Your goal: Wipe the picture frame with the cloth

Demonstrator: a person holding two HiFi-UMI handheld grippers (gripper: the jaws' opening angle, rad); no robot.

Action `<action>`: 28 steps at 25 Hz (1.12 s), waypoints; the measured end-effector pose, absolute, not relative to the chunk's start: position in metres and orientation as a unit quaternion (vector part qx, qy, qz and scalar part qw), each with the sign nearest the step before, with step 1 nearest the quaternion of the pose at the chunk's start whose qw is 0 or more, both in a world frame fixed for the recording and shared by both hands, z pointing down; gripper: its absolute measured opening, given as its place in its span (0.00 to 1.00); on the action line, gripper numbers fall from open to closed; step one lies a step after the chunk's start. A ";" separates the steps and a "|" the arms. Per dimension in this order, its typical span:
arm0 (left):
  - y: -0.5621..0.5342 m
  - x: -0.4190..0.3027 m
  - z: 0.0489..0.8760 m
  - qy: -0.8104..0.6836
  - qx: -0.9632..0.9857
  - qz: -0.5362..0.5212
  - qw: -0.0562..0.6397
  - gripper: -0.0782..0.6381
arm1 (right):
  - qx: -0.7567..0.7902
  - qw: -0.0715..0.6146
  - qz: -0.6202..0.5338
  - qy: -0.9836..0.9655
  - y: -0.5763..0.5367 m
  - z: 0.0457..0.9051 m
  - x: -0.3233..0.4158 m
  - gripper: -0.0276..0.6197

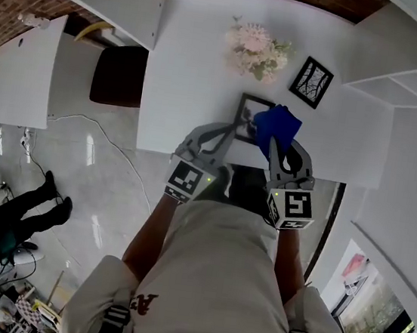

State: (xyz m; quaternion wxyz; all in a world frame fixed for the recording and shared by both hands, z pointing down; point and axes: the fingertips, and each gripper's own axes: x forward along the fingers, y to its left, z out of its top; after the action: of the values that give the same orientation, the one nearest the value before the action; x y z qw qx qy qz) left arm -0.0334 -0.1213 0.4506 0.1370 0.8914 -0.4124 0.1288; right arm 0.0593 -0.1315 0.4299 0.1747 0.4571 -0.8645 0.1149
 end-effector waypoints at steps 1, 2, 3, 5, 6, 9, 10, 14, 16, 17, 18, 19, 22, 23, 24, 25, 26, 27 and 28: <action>-0.120 -0.033 0.455 -0.411 0.892 0.132 0.139 0.11 | 0.457 0.177 0.116 -0.864 -0.131 0.434 0.059 0.09; -0.119 -0.033 0.460 -0.409 0.892 0.135 0.140 0.11 | 0.456 0.179 0.118 -0.864 -0.131 0.438 0.059 0.09; -0.118 -0.033 0.464 -0.407 0.892 0.139 0.142 0.11 | 0.455 0.181 0.119 -0.864 -0.130 0.441 0.059 0.09; -0.115 -0.032 0.473 -0.403 0.891 0.148 0.146 0.11 | 0.453 0.187 0.122 -0.863 -0.130 0.448 0.058 0.09; -0.114 -0.032 0.477 -0.402 0.891 0.152 0.148 0.11 | 0.452 0.192 0.124 -0.862 -0.129 0.451 0.058 0.09; -0.111 -0.030 0.488 -0.400 0.890 0.157 0.157 0.11 | 0.446 0.203 0.126 -0.862 -0.127 0.463 0.057 0.09; -0.111 -0.030 0.491 -0.398 0.889 0.159 0.159 0.11 | 0.444 0.205 0.128 -0.863 -0.126 0.466 0.056 0.09; -0.107 -0.029 0.506 -0.395 0.886 0.171 0.172 0.11 | 0.439 0.213 0.136 -0.862 -0.124 0.478 0.055 0.09; -0.105 -0.028 0.515 -0.394 0.884 0.176 0.178 0.11 | 0.437 0.216 0.139 -0.862 -0.124 0.483 0.055 0.09; -0.104 -0.028 0.520 -0.393 0.884 0.179 0.181 0.11 | 0.437 0.217 0.140 -0.861 -0.124 0.486 0.055 0.09; -0.104 -0.027 0.525 -0.392 0.883 0.183 0.183 0.11 | 0.437 0.219 0.142 -0.861 -0.124 0.488 0.055 0.09; -0.103 -0.027 0.530 -0.390 0.882 0.187 0.186 0.11 | 0.437 0.220 0.144 -0.860 -0.124 0.491 0.055 0.09; -0.100 -0.026 0.546 -0.387 0.878 0.199 0.198 0.11 | 0.436 0.225 0.149 -0.858 -0.125 0.499 0.056 0.09; -0.100 -0.026 0.550 -0.387 0.877 0.201 0.202 0.11 | 0.435 0.228 0.150 -0.858 -0.125 0.502 0.055 0.09; -0.099 -0.025 0.554 -0.386 0.876 0.203 0.206 0.11 | 0.434 0.230 0.152 -0.858 -0.124 0.506 0.055 0.09; -0.098 -0.024 0.557 -0.385 0.875 0.205 0.209 0.11 | 0.432 0.233 0.154 -0.858 -0.123 0.510 0.054 0.09; -0.097 -0.024 0.561 -0.384 0.875 0.207 0.211 0.11 | 0.430 0.236 0.155 -0.857 -0.122 0.514 0.054 0.09; -0.096 -0.023 0.564 -0.382 0.874 0.209 0.214 0.11 | 0.429 0.238 0.157 -0.857 -0.122 0.517 0.053 0.09; -0.096 -0.023 0.566 -0.381 0.874 0.211 0.215 0.11 | 0.428 0.240 0.159 -0.857 -0.121 0.520 0.053 0.09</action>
State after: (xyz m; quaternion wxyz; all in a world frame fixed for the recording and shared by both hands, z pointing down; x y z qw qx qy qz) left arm -0.0228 -0.0958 0.5660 0.2154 0.8742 -0.3807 0.2108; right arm 0.0527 -0.1211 0.5196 0.2401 0.4280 -0.8566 0.1592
